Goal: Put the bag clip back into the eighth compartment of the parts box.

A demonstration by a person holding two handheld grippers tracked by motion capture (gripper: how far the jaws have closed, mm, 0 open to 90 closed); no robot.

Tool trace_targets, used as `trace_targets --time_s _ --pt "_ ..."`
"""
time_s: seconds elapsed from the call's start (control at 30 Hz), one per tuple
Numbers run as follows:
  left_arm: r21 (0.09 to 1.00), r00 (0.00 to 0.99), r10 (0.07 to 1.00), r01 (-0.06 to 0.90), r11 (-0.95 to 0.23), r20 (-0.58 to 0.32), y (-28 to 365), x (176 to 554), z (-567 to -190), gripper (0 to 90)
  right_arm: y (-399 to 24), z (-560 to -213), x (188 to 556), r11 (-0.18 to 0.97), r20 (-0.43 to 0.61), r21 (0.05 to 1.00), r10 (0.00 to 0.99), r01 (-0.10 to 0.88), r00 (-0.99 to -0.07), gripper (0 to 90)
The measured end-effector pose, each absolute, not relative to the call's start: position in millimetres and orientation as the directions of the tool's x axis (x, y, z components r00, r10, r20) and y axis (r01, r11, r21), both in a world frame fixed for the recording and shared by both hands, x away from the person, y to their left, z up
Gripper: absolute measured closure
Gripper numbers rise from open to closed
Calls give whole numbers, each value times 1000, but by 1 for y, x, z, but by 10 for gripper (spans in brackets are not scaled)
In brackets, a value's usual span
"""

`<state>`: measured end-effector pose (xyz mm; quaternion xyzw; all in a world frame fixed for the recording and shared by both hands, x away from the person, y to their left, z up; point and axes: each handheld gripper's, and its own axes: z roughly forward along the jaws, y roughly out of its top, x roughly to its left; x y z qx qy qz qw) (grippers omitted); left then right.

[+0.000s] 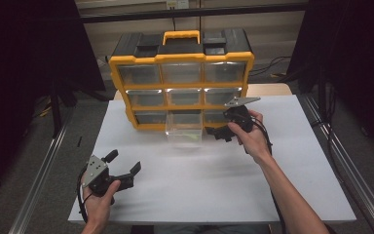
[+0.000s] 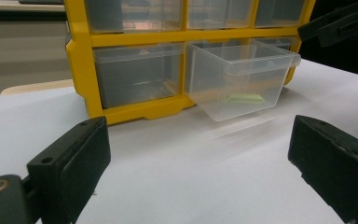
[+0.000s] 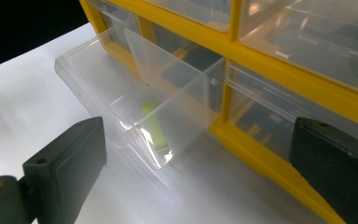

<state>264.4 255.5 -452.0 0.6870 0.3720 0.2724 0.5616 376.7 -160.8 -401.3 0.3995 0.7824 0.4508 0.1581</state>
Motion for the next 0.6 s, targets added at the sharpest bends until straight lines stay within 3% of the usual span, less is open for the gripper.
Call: trace_targets --time_s 0.6 --pt "973 575 817 210 -95 -45 256 264 -451 57 -195 -409 341 169 127 889 802 426 -583 26"
